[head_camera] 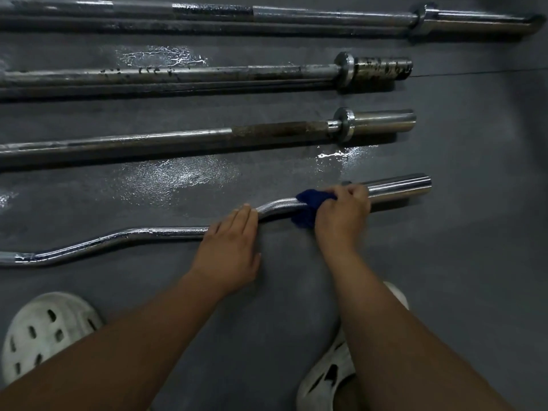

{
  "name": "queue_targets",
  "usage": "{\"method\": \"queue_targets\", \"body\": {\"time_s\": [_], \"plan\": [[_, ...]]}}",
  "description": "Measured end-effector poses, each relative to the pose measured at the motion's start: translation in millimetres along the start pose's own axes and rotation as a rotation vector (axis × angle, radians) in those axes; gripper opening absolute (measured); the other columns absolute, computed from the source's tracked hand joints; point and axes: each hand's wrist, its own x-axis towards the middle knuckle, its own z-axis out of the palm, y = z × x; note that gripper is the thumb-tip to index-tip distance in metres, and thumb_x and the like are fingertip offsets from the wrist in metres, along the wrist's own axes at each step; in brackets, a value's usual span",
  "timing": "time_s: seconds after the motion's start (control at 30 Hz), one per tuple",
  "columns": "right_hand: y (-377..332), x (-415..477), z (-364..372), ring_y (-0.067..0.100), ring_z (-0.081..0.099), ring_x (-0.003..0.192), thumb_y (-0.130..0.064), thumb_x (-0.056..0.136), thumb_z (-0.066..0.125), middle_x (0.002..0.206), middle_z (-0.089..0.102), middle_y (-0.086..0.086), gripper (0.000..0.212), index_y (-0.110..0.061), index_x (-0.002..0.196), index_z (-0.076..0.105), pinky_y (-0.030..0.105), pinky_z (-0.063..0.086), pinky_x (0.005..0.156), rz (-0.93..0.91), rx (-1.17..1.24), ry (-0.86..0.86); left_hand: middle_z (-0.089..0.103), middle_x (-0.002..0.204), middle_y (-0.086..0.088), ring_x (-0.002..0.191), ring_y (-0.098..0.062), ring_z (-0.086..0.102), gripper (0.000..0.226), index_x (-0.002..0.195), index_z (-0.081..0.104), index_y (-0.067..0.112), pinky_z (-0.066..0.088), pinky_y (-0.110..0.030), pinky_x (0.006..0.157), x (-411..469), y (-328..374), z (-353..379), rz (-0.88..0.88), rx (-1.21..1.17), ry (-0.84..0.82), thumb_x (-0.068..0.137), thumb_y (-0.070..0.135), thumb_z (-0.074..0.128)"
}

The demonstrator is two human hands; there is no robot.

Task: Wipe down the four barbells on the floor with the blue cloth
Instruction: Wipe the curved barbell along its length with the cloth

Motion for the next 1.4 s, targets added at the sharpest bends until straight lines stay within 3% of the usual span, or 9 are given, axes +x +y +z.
{"method": "queue_targets", "body": {"time_s": [0.17, 0.3, 0.47, 0.6, 0.77, 0.9, 1.03, 1.27, 1.4], "plan": [[-16, -34, 30, 0.034, 0.042, 0.125, -0.026, 0.084, 0.062, 0.135, 0.050, 0.015, 0.027, -0.014, 0.107, 0.069, 0.039, 0.036, 0.107, -0.278, -0.119, -0.061, 0.023, 0.162, -0.014, 0.146, -0.029, 0.030, 0.087, 0.155, 0.024, 0.007, 0.032, -0.047, 0.114, 3, 2, -3, -0.012, -0.016, 0.003, 0.081, 0.046, 0.049], [-14, -46, 35, 0.033, 0.056, 0.107, -0.016, 0.083, 0.052, 0.118, 0.062, 0.012, 0.030, -0.014, 0.106, 0.071, 0.039, 0.049, 0.092, -0.656, -0.110, -0.252, 0.026, 0.161, -0.013, 0.145, -0.029, 0.032, 0.088, 0.155, 0.026, 0.007, 0.034, -0.046, 0.112, 4, 1, 0, -0.004, -0.020, 0.020, 0.078, 0.046, 0.046], [7, -25, 25, 0.038, 0.052, 0.117, -0.011, 0.083, 0.051, 0.124, 0.059, 0.016, 0.038, -0.009, 0.117, 0.067, 0.042, 0.042, 0.101, -0.177, -0.190, -0.026, 0.018, 0.164, -0.011, 0.148, -0.027, 0.026, 0.086, 0.157, 0.018, 0.009, 0.029, -0.044, 0.115, 3, -1, 3, 0.000, 0.012, 0.018, 0.088, 0.045, 0.054], [-12, -53, 36, 0.032, 0.052, 0.117, -0.020, 0.083, 0.042, 0.124, 0.061, 0.010, 0.043, -0.014, 0.118, 0.067, 0.040, 0.047, 0.096, -0.607, -0.173, -0.270, 0.037, 0.155, -0.019, 0.138, -0.033, 0.043, 0.084, 0.148, 0.038, 0.002, 0.040, -0.048, 0.107, 3, 1, 1, -0.008, -0.008, 0.040, 0.077, 0.042, 0.053], [3, -33, 28, 0.035, 0.050, 0.121, -0.013, 0.084, 0.052, 0.124, 0.060, 0.014, 0.038, -0.006, 0.118, 0.065, 0.044, 0.046, 0.102, -0.211, -0.231, -0.085, 0.032, 0.158, -0.016, 0.141, -0.031, 0.038, 0.087, 0.152, 0.032, 0.005, 0.038, -0.047, 0.110, 0, -1, 3, 0.015, 0.046, 0.033, 0.080, 0.043, 0.063], [-5, -44, 31, 0.035, 0.052, 0.122, -0.013, 0.080, 0.051, 0.127, 0.061, 0.012, 0.042, -0.011, 0.119, 0.066, 0.041, 0.044, 0.101, -0.581, -0.193, -0.290, 0.039, 0.154, -0.018, 0.137, -0.033, 0.045, 0.088, 0.148, 0.038, 0.003, 0.042, -0.048, 0.106, 2, -2, 5, 0.001, 0.035, 0.034, 0.074, 0.040, 0.069], [13, -5, 7, 0.026, 0.056, 0.113, -0.009, 0.086, 0.049, 0.123, 0.061, 0.005, 0.038, -0.013, 0.119, 0.068, 0.024, 0.040, 0.093, -0.185, -0.035, -0.118, 0.036, 0.156, -0.016, 0.139, -0.032, 0.042, 0.087, 0.150, 0.036, 0.004, 0.040, -0.047, 0.109, 0, -4, 2, 0.017, 0.041, 0.042, 0.078, 0.043, 0.065], [13, 6, 8, 0.010, 0.047, 0.113, -0.013, 0.091, 0.055, 0.125, 0.046, -0.009, 0.037, -0.026, 0.125, 0.061, 0.013, 0.038, 0.091, -0.034, -0.043, -0.057, 0.041, 0.152, -0.017, 0.135, -0.032, 0.047, 0.087, 0.148, 0.040, 0.003, 0.043, -0.046, 0.105, 1, -2, 1, 0.027, 0.028, 0.062, 0.075, 0.042, 0.068], [-16, -52, 36, 0.031, 0.045, 0.125, -0.022, 0.082, 0.061, 0.131, 0.055, 0.014, 0.038, -0.007, 0.117, 0.064, 0.038, 0.030, 0.111, -0.352, -0.149, -0.120, 0.048, 0.146, -0.019, 0.128, -0.034, 0.053, 0.082, 0.143, 0.047, 0.001, 0.047, -0.046, 0.100, 4, 0, 3, 0.022, 0.022, 0.068, 0.072, 0.043, 0.054]]}}
